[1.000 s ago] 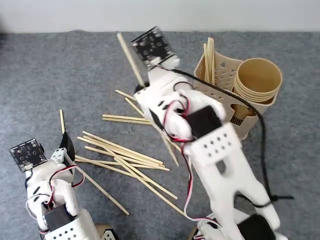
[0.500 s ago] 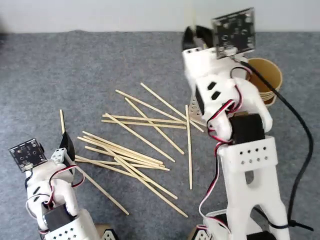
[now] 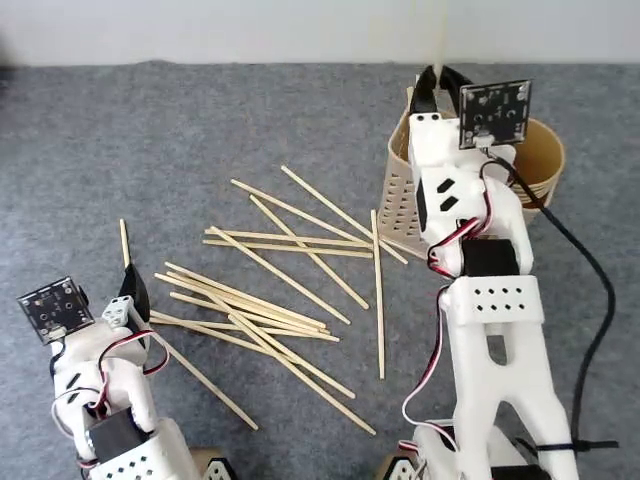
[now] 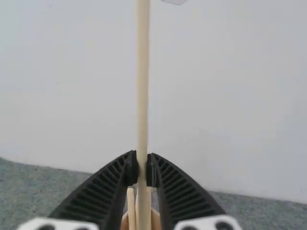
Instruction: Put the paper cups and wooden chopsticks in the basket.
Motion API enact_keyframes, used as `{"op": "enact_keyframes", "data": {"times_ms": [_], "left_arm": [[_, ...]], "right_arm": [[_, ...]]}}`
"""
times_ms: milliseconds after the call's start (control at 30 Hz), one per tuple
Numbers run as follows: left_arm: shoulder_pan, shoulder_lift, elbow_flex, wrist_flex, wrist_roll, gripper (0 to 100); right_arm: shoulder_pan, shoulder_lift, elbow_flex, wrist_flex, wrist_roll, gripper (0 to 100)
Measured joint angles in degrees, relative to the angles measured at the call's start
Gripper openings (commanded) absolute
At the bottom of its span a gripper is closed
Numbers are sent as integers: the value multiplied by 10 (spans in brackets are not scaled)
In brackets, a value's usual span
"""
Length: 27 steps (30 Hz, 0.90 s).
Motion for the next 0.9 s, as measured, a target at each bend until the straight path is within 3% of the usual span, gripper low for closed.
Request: {"op": "enact_keyframes", "data": {"times_ms": [133, 400, 633, 900], "left_arm": [[0, 0, 0, 0, 0, 261], [0, 0, 0, 0, 0, 261], [0, 0, 0, 0, 0, 261], [0, 0, 0, 0, 0, 261]], "right_arm": [[-4, 0, 0, 32, 0, 249], [-79, 0, 0, 84, -15, 169], [-176, 33, -80, 273, -8, 168], [-212, 266, -273, 497, 60, 168]]}}
